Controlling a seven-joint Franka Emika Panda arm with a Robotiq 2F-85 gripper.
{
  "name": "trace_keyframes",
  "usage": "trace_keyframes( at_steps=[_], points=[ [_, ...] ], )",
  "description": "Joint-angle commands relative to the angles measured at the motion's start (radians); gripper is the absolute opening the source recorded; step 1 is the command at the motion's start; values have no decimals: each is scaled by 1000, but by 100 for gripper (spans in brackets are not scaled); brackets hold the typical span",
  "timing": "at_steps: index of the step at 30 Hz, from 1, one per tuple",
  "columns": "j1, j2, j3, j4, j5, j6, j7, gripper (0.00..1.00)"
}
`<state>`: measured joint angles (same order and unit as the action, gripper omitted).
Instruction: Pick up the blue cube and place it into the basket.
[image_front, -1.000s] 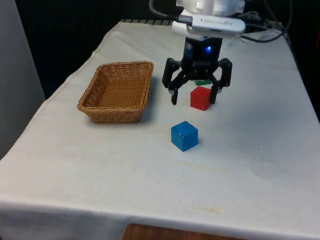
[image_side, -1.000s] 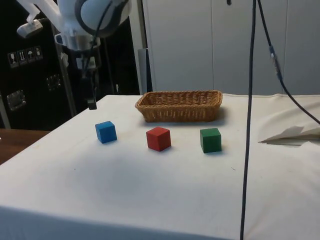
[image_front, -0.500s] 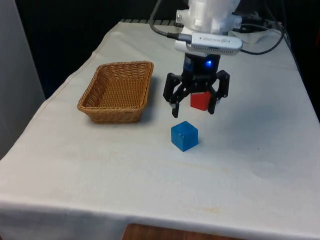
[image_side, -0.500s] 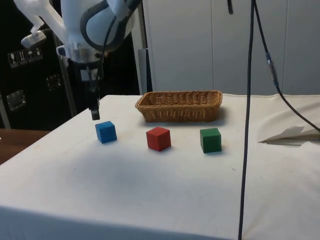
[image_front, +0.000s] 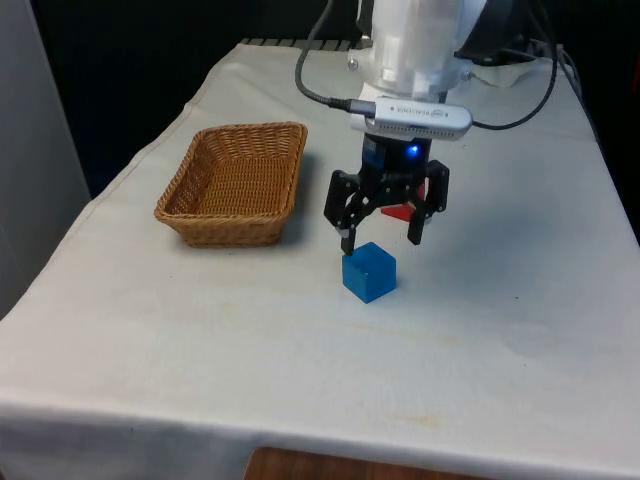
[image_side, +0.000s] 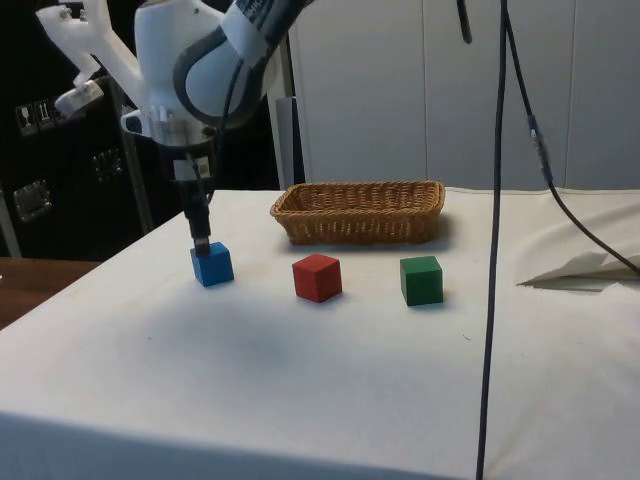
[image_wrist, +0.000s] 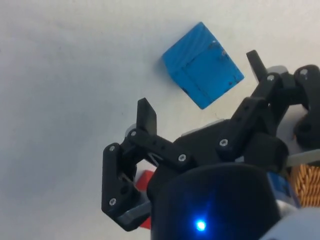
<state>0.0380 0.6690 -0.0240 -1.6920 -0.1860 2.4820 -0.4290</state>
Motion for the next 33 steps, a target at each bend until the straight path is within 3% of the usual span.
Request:
trace_keyframes(
  at_steps=[1,7,8,9,15,17,18,24,26,27,28,29,31,32,33],
  points=[
    [-6,7,2,-1,-1,16,-14,100],
    [-15,26,-3,0,1,31,-59,100],
    [-10,22,-8,0,0,20,-52,100],
    [-17,31,-6,1,1,35,-70,100],
    [-22,47,-12,2,2,48,-106,100],
    [-15,44,-19,0,1,38,-100,100],
    [-23,53,-15,2,2,52,-118,100],
    [-29,70,-21,5,3,66,-159,98],
    [-24,67,-27,2,1,58,-154,80],
    [-30,73,-22,5,3,67,-166,80],
    [-30,74,-22,6,3,67,-169,69],
    [-31,74,-22,6,3,68,-171,51],
    [-31,75,-22,6,3,68,-175,29],
    [-31,76,-23,6,3,69,-177,8],
    [-32,76,-23,6,3,69,-178,7]
  ],
)
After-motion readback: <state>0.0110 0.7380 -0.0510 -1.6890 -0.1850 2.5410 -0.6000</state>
